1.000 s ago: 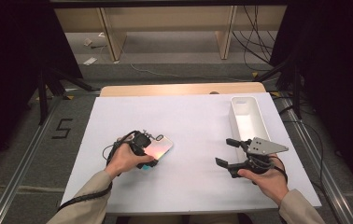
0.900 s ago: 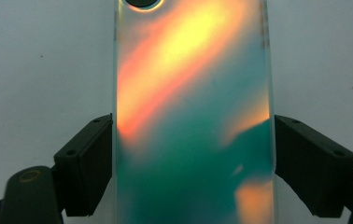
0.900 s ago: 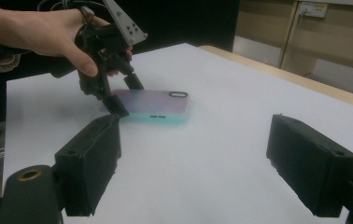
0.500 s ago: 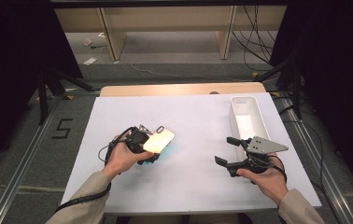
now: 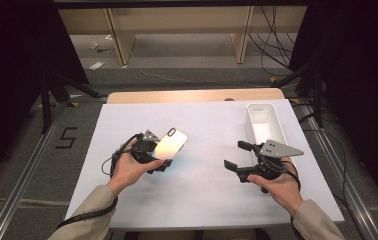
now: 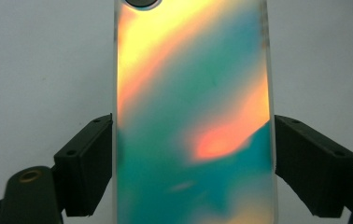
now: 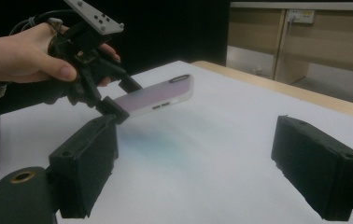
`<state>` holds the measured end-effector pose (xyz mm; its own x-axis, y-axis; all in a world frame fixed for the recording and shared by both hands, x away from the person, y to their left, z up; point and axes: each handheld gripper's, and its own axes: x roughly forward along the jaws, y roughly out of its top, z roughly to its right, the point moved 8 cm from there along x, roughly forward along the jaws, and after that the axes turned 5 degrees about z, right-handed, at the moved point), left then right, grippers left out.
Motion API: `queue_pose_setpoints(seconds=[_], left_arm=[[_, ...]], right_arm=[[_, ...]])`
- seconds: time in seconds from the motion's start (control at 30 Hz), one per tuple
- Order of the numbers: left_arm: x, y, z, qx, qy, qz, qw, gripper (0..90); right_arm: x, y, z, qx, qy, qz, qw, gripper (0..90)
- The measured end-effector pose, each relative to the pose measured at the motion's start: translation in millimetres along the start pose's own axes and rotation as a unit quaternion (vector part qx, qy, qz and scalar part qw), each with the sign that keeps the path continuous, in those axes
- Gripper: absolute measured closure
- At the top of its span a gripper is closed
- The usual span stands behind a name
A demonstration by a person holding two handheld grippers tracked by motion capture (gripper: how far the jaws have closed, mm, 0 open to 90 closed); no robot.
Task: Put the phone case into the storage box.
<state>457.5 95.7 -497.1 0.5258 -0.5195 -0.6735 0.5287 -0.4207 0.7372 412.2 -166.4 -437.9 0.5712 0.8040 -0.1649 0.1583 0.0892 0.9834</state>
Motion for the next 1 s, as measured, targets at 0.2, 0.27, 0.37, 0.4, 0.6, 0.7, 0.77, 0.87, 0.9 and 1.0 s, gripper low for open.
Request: queue_pose_setpoints(seconds=[0.2,0.27,0.37,0.4,0.6,0.7,0.77,0.87,0.9,1.0], left_arm=[[-3.4,-0.6,5.6,0.004,-0.003,0.014,0.9999,17.2],[-4.5,-1.2,7.4,0.006,-0.004,0.018,0.9998,17.2],[-5.2,-2.6,10.1,0.009,-0.005,0.022,0.9997,17.2],[-5.2,-2.8,11.9,0.01,-0.007,0.024,0.9996,17.2],[-5.4,0.4,24.8,0.018,-0.015,0.041,0.9989,17.2],[-3.6,2.3,34.8,0.023,-0.022,0.05,0.9982,17.1],[-2.8,3.4,39.4,0.026,-0.025,0.053,0.9979,17.2],[-1.3,4.5,46.6,0.03,-0.03,0.056,0.9975,17.1],[-0.6,4.6,48.7,0.03,-0.031,0.057,0.9974,17.2],[1.3,5.3,54.6,0.035,-0.035,0.058,0.9971,17.1]], right_arm=[[19.2,6.7,2.4,0.01,-0.005,-0.002,0.9999,14.8],[26.3,8.1,4.3,0.014,-0.007,-0.002,0.9999,14.8],[36.5,9.7,6.7,0.024,-0.009,-0.001,0.9997,14.8],[38.9,9.7,7.3,0.026,-0.009,-0.003,0.9996,14.7],[59.4,11.1,9.5,0.052,-0.009,-0.001,0.9986,14.7],[70.4,10.9,8.9,0.063,-0.007,-0.004,0.998,14.9],[76.3,11.6,9.1,0.067,-0.006,-0.004,0.9977,15.1],[84.4,11.4,9.1,0.074,-0.005,-0.006,0.9972,15.4],[87.0,10.9,9.2,0.075,-0.005,-0.008,0.9971,15.5],[96.4,8.9,8.1,0.088,-0.003,-0.015,0.996,15.9]])
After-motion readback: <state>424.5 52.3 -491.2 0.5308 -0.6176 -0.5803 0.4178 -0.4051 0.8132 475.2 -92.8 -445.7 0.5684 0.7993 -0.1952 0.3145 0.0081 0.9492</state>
